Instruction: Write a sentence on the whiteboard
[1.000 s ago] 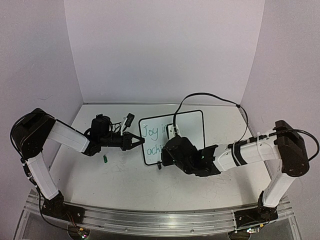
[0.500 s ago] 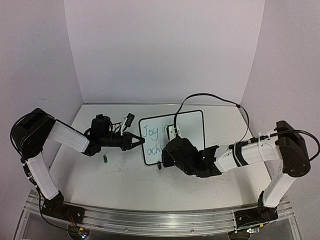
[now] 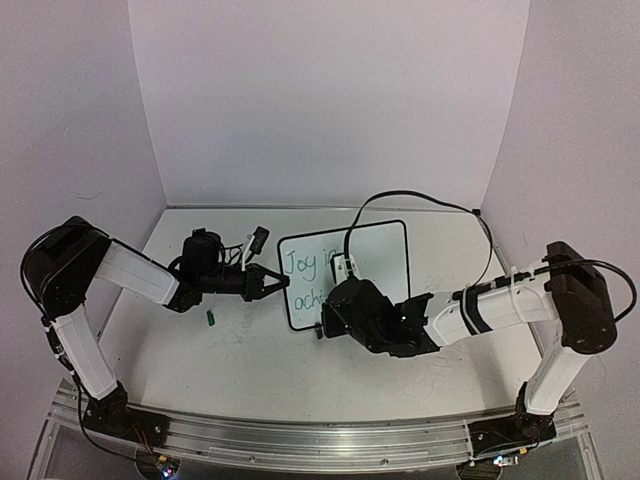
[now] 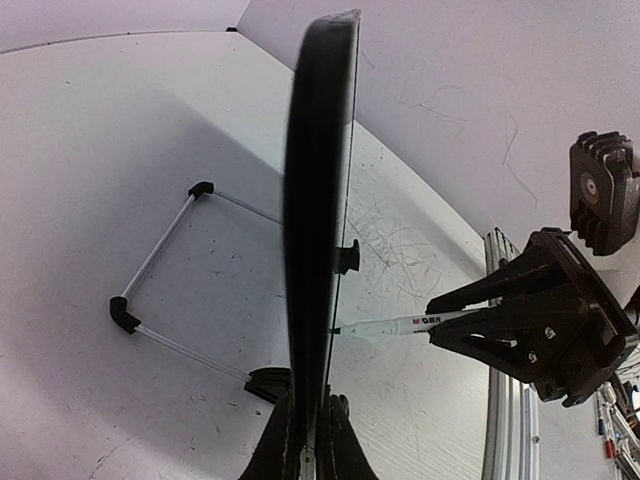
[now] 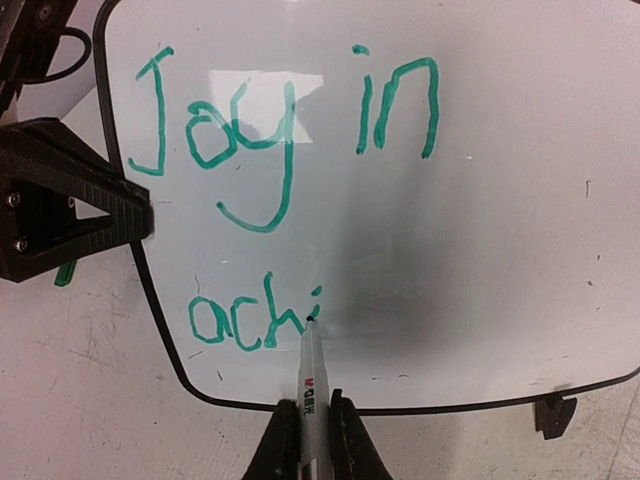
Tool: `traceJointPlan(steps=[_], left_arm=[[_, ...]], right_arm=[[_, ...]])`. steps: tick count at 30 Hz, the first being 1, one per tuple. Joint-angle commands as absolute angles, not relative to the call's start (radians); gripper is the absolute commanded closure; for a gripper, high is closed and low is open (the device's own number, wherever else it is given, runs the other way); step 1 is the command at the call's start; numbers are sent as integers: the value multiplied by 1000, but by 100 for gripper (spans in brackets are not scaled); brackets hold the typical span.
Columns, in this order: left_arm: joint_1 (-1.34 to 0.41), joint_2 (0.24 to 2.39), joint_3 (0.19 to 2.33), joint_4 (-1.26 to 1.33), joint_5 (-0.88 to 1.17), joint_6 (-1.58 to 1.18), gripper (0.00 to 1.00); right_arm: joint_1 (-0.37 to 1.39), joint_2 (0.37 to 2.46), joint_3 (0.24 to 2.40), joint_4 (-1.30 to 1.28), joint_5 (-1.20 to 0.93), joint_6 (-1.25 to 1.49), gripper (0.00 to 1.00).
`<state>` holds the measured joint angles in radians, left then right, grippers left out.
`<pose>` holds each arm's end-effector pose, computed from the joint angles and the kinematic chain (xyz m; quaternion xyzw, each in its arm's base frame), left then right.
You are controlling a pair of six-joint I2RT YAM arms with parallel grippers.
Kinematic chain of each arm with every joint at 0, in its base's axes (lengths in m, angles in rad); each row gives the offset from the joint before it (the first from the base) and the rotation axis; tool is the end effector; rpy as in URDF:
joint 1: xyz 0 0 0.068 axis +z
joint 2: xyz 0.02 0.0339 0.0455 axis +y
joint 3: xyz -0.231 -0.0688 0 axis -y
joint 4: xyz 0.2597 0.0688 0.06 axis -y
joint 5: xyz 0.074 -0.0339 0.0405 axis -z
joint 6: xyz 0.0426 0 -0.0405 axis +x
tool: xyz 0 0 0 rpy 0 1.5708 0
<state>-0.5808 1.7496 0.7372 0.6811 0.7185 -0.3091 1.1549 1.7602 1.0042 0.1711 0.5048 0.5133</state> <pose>0.2771 -0.2154 0.1179 0.3055 0.7274 -0.4924 0.3676 0.1750 0.3451 0.1444 -0.1568 0.8468 0.1916 0.4708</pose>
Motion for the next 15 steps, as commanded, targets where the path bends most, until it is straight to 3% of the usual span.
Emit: traceJointPlan(steps=[1,15], left_arm=[[-592,1733,758,686,730,-281,100],[-592,1733,757,685,730,-280,100]], right_arm=[[1155,1773,1029,164,534,518,100],[1158,1775,1000,147,510,564,100]])
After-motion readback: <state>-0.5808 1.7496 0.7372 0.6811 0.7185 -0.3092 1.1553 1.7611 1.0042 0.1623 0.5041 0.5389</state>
